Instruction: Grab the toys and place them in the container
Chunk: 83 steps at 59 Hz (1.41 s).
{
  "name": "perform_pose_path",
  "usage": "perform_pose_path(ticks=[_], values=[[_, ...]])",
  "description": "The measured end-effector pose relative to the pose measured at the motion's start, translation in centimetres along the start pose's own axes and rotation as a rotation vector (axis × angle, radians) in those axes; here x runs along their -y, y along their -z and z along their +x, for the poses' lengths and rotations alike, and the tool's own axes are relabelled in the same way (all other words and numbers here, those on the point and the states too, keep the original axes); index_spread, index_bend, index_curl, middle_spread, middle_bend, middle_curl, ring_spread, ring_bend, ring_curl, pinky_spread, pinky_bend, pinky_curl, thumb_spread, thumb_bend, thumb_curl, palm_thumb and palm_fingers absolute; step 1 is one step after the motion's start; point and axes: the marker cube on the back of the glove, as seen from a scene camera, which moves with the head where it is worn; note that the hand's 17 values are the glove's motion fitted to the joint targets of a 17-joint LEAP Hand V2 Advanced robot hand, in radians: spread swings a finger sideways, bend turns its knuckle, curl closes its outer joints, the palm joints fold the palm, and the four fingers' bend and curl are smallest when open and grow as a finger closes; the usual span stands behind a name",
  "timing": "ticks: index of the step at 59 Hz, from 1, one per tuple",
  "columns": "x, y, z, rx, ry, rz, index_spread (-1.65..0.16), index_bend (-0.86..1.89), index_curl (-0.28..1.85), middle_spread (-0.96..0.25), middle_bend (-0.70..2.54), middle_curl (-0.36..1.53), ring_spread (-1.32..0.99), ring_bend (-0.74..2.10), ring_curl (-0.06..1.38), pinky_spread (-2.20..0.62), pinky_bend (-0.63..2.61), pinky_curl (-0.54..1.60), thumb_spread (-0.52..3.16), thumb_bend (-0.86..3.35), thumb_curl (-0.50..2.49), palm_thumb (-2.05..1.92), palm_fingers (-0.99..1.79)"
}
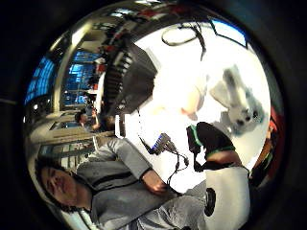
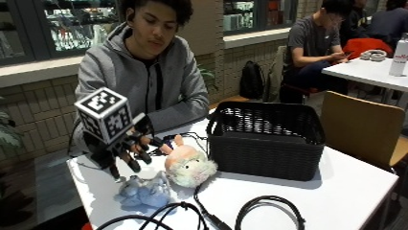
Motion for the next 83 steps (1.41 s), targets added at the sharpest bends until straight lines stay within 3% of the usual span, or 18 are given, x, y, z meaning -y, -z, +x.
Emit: perform_pose_path(ticks=[12,25,31,35,44,54,60,72,83], values=[[3.4,-6.1,2.4,-0.049,-0.062,-0.054,-0.28,0.05,0.13,0.00,0.09,0.22,-0.07,0.21,0.26,0.04,0.80,0.36,1.34,0.16,0.32,0.34,-0.32],[6.2,-7.1,3.8,-0.101,-0.030,0.066,-0.30,0.07,0.11,0.01,0.09,0.19,-0.05,0.19,0.28,0.07,0.97,0.40,1.36,0.14,0.35,0.38,-0.25],[6.8,-7.6,3.9,-0.150,-0.012,0.099,-0.32,0.09,0.10,0.02,0.09,0.17,-0.07,0.33,0.32,0.05,1.17,0.44,1.42,0.15,0.36,0.41,-0.04],[6.9,-8.0,3.9,-0.171,-0.006,0.150,-0.33,0.12,0.11,0.03,0.08,0.14,-0.12,0.65,0.39,-0.10,1.25,0.44,1.53,0.19,0.36,0.44,0.30],[6.9,-8.2,3.3,-0.214,-0.017,0.253,-0.32,0.09,0.09,-0.01,0.23,0.17,-0.21,1.08,0.51,-0.30,1.27,0.45,1.65,0.33,0.38,0.54,0.65],[6.5,-5.8,3.0,-0.239,-0.027,0.344,-0.32,0.14,0.09,-0.10,0.35,0.24,-0.26,1.19,0.57,-0.37,1.26,0.46,1.56,0.42,0.44,0.66,0.82],[5.9,-1.4,2.1,-0.153,-0.019,0.432,-0.32,0.17,0.11,-0.14,0.38,0.27,-0.27,1.19,0.57,-0.38,1.23,0.46,1.44,0.38,0.49,0.69,0.86],[4.4,4.7,-7.9,-0.101,0.192,0.636,-0.33,0.19,0.16,-0.19,0.39,0.32,-0.29,1.16,0.57,-0.39,1.17,0.46,1.21,0.31,0.59,0.74,0.90],[5.4,5.5,-19.5,-0.127,0.470,0.606,-0.33,0.18,0.19,-0.22,0.38,0.36,-0.29,1.14,0.57,-0.39,1.15,0.46,1.07,0.27,0.67,0.76,0.91]])
